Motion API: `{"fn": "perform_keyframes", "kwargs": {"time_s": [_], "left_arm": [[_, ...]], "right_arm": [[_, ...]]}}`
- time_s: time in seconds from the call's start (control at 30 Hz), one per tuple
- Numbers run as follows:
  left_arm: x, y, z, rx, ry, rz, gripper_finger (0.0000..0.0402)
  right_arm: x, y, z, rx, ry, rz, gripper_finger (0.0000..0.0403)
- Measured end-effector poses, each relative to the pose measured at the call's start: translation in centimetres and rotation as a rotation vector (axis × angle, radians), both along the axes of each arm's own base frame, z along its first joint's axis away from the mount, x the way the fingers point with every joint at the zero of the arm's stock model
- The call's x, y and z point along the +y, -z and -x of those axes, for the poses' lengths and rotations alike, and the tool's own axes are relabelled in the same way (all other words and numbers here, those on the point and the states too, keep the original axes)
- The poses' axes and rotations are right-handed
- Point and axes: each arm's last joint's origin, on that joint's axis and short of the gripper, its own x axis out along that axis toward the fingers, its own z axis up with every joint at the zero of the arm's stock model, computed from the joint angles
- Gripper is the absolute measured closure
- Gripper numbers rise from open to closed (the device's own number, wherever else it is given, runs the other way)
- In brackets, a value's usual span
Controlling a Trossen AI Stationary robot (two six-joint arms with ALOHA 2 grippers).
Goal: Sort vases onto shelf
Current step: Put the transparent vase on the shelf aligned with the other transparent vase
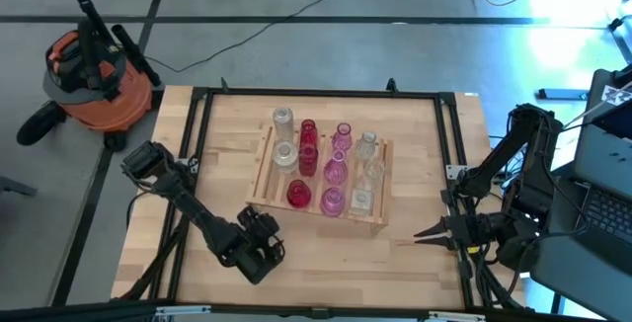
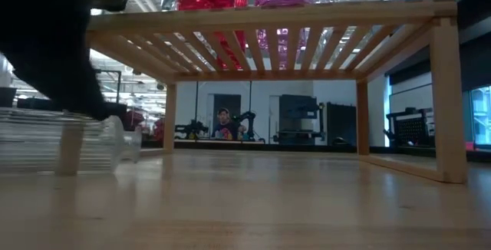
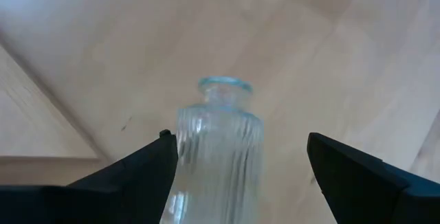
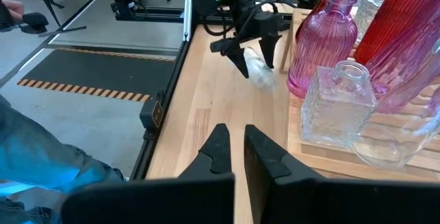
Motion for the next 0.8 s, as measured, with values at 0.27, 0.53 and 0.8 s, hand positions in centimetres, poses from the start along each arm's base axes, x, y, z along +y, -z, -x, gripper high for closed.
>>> {"fn": "perform_keyframes", "kwargs": {"time_s": [0.27,0.53,0.8], "left_arm": [[0.0,0.4,1.1,0.206,0.091,0.058,0.0086],[0.2,1.2,1.9,0.353,0.256,0.064,0.0086],[0.5,1.4,1.5,0.343,0.284,0.055,0.0116]], "right_arm": [[0.0,0.0,0.0,-0.005,0.006,0.001,0.0402],[0.0,-0.1,0.0,-0.014,0.015,-0.001,0.0402],[0.0,-0.1,0.0,-0.016,0.019,-0.004,0.0402]]}}
